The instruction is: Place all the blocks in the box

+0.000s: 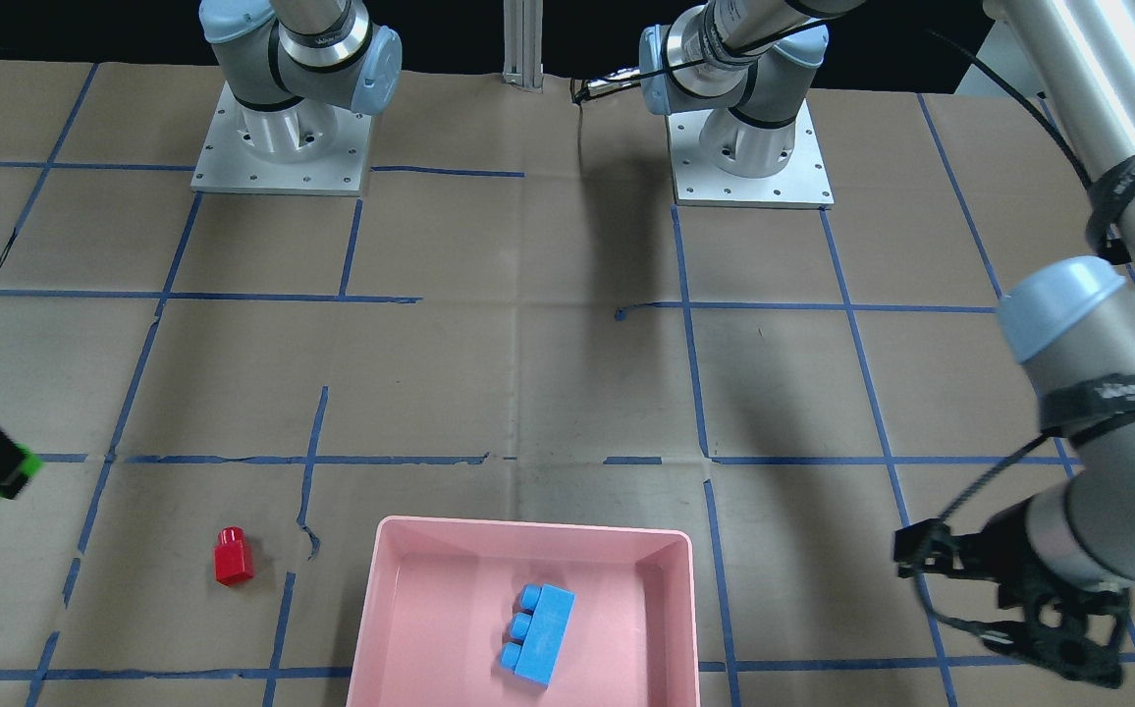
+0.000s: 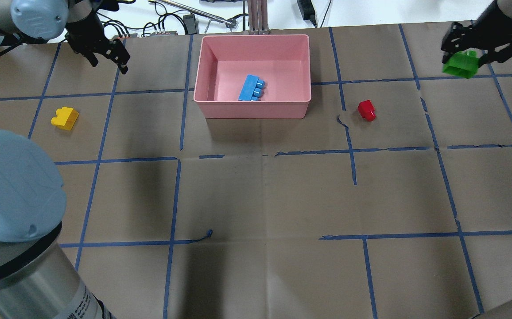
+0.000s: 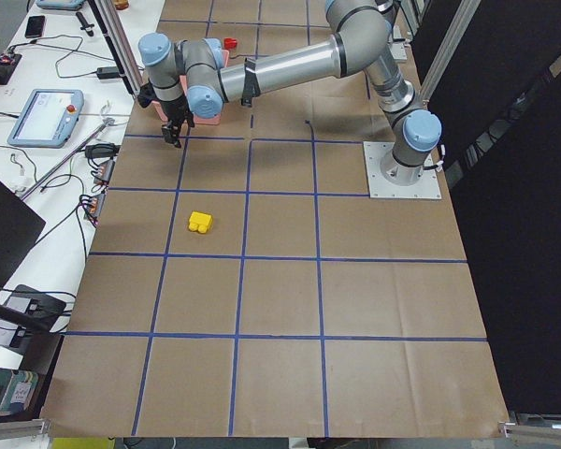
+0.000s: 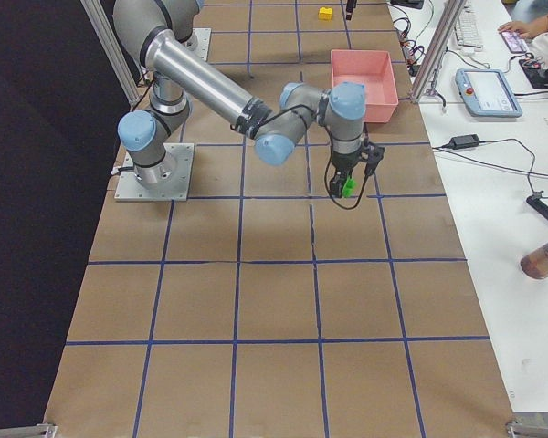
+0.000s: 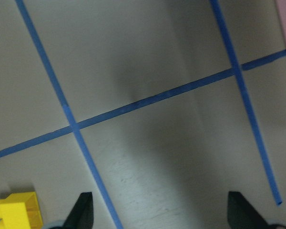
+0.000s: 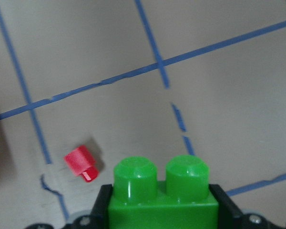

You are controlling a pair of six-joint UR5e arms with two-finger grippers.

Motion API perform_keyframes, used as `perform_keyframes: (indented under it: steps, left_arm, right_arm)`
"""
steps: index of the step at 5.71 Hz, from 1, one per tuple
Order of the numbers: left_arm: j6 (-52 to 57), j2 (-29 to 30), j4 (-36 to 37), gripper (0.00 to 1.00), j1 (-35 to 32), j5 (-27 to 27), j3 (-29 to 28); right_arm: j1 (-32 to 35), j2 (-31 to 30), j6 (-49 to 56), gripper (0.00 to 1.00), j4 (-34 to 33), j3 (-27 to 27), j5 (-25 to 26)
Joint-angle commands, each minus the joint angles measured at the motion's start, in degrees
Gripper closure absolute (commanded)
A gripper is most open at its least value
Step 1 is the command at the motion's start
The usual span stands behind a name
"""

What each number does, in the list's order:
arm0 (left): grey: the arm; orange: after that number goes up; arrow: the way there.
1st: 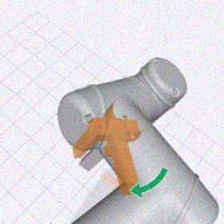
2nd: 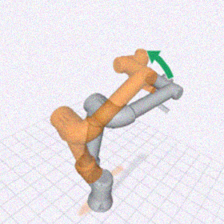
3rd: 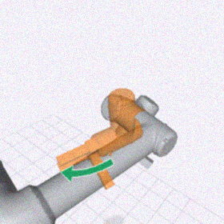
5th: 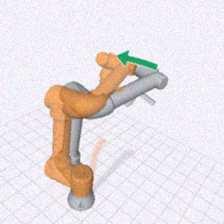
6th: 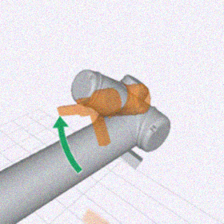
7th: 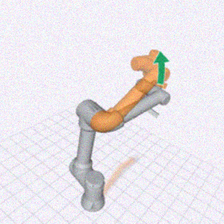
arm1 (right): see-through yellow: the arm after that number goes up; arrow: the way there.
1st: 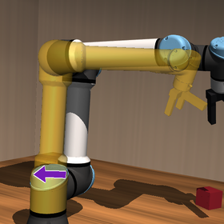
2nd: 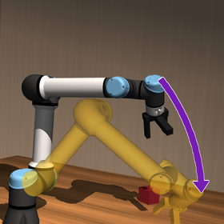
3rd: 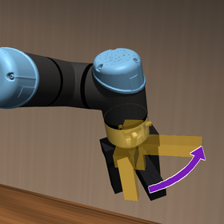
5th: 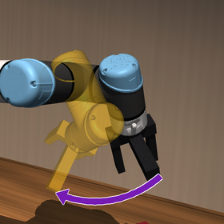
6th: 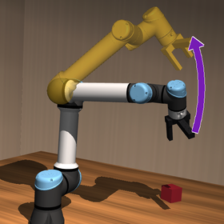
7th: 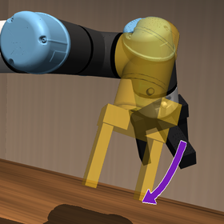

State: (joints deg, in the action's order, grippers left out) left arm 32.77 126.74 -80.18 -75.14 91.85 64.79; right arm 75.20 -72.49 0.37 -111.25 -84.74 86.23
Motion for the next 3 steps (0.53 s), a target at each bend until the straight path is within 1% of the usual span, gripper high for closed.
perform_keyframes:
  steps: [1,2,3]
  left_arm:
    - [3.78,6.01,4.64,0.0,6.91,2.52,-0.79]
    - [8.14,8.85,7.46,0.0,10.24,3.67,-0.02]
    - [8.36,10.18,7.84,0.0,11.32,3.77,0.94]
  right_arm:
    - [12.63,3.12,-3.76,0.61,0.68,3.25,-5.42]
    - [18.0,7.49,-5.71,0.61,-0.02,7.18,-7.63]
    - [22.23,13.11,-7.82,0.61,-0.11,12.79,-7.65]
